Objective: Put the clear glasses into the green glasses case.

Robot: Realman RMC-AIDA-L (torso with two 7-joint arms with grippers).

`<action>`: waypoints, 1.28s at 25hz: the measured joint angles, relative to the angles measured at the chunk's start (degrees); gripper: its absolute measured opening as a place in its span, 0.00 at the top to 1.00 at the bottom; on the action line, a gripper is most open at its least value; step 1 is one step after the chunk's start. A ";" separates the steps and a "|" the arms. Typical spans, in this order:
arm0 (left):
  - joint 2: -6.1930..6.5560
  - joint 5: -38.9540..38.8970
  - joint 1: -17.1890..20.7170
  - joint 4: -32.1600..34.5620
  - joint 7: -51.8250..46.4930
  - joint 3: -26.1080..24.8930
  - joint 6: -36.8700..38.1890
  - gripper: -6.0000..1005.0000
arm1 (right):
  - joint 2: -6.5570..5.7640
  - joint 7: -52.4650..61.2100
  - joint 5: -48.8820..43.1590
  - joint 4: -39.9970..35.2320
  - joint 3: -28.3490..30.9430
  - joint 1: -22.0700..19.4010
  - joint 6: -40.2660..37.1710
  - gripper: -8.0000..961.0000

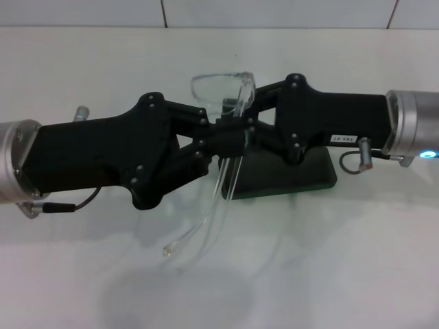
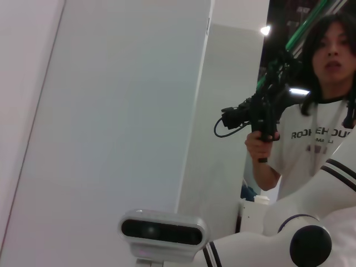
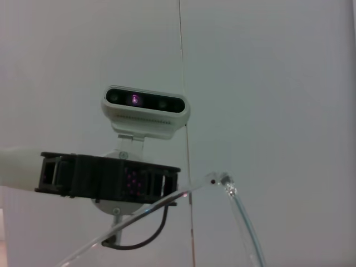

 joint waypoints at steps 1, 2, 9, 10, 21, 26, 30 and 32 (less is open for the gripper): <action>-0.01 0.00 0.00 -0.02 0.26 0.01 -0.27 0.91 | 0.00 -0.01 0.29 0.02 -0.60 0.00 0.07 0.88; -0.04 0.00 0.02 -0.05 0.51 0.02 -0.75 0.91 | 0.00 -0.01 0.56 0.02 -1.08 0.01 0.11 0.88; -0.09 -0.01 0.05 -1.45 1.71 0.51 -3.41 0.91 | 0.00 -0.22 1.83 0.08 -2.31 0.01 0.32 0.88; -0.09 -0.02 -0.02 -1.80 1.93 0.57 -3.43 0.91 | 0.00 -0.36 2.01 0.09 -2.38 -0.04 0.31 0.88; -0.17 -0.87 0.92 -2.92 5.19 0.68 -4.18 0.92 | 0.00 -0.76 3.35 0.12 -2.81 -0.52 -0.10 0.88; -0.18 -2.01 1.51 -3.10 5.85 0.70 -5.07 0.92 | 0.01 -0.78 3.35 0.12 -2.86 -0.77 -0.25 0.88; -0.18 -2.02 1.38 -4.02 6.39 1.90 -5.52 0.92 | 0.00 -0.79 3.43 0.11 -2.93 -0.95 -0.28 0.88; -0.18 -2.03 1.26 -4.32 6.68 2.30 -5.53 0.92 | 0.01 -0.80 3.50 0.11 -2.94 -1.03 -0.29 0.88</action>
